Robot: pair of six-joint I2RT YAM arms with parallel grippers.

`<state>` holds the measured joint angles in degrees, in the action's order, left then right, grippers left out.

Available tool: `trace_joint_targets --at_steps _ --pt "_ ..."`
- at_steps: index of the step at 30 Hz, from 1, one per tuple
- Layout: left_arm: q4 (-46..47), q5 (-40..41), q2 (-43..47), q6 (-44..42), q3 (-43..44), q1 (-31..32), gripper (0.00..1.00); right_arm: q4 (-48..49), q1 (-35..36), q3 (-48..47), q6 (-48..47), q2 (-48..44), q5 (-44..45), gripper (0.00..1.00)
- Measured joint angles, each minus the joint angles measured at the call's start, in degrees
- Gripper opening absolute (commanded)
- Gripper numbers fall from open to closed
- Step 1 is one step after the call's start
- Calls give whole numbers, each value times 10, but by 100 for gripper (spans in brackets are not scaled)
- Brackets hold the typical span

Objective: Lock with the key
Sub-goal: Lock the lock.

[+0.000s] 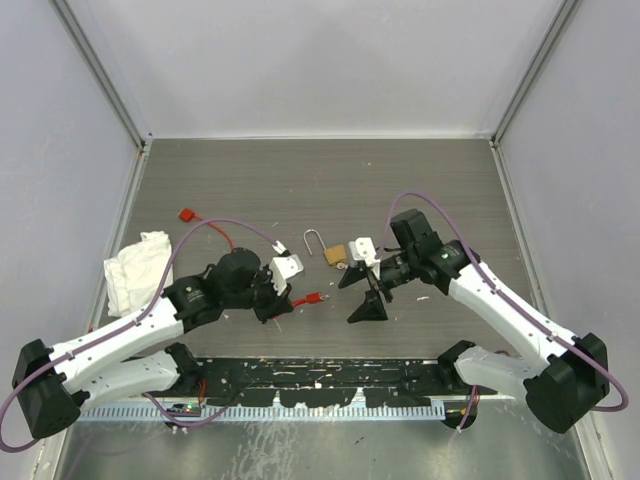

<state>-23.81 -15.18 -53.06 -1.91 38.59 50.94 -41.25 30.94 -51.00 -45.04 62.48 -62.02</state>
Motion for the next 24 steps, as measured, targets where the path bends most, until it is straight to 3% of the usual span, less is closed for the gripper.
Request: trace_joint_targets --at_steps 11,24 --pt "13 -28 -16 26 27 0 0 209 19 61 121 18 34 67" --pt "17 -44 -26 30 36 0 0 250 28 74 136 23 45 32"
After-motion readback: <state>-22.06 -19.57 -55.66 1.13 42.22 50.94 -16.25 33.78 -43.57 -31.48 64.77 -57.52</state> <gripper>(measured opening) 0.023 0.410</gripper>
